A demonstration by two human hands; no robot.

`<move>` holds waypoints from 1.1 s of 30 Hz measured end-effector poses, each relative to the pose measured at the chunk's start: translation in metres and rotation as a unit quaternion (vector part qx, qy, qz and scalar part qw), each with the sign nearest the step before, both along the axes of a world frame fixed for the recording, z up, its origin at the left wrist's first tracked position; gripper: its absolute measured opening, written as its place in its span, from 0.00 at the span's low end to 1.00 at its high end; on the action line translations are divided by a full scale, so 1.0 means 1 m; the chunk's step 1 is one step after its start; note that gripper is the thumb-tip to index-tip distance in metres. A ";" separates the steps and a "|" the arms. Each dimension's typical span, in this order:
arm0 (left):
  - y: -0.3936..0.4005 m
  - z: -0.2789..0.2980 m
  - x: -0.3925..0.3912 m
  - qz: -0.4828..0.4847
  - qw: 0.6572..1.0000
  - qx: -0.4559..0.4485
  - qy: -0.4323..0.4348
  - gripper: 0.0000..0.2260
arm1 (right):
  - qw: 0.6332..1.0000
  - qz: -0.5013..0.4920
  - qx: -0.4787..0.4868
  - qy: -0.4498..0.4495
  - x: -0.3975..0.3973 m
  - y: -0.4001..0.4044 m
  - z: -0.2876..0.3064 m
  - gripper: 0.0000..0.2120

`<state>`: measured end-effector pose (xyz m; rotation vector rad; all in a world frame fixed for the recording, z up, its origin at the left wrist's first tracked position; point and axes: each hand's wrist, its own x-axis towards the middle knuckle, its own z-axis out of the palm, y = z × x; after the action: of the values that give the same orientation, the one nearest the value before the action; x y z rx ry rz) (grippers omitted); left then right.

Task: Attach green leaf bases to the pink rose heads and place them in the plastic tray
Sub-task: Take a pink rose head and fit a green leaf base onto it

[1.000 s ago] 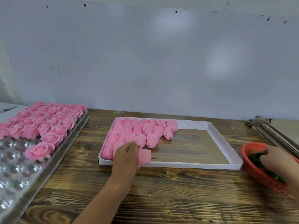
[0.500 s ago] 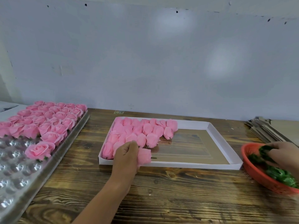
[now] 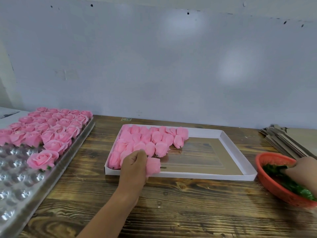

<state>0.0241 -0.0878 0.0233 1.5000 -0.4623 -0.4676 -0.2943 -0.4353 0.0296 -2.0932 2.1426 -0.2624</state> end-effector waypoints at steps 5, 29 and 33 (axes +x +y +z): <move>0.000 -0.001 0.000 -0.002 1.000 -0.003 -0.002 0.19 | 1.000 0.010 0.023 0.010 0.003 0.017 0.006 0.26; -0.001 -0.004 0.003 -0.006 1.000 -0.007 0.002 0.20 | 0.996 0.002 0.028 -0.087 -0.024 -0.038 -0.013 0.38; -0.002 -0.004 0.002 -0.008 1.000 0.000 -0.010 0.19 | 0.974 0.003 -0.016 -0.225 -0.005 -0.052 -0.001 0.21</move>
<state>0.0264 -0.0895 0.0190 1.5033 -0.4908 -0.4657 -0.2994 -0.4876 0.0281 -1.8307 1.8697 -0.7011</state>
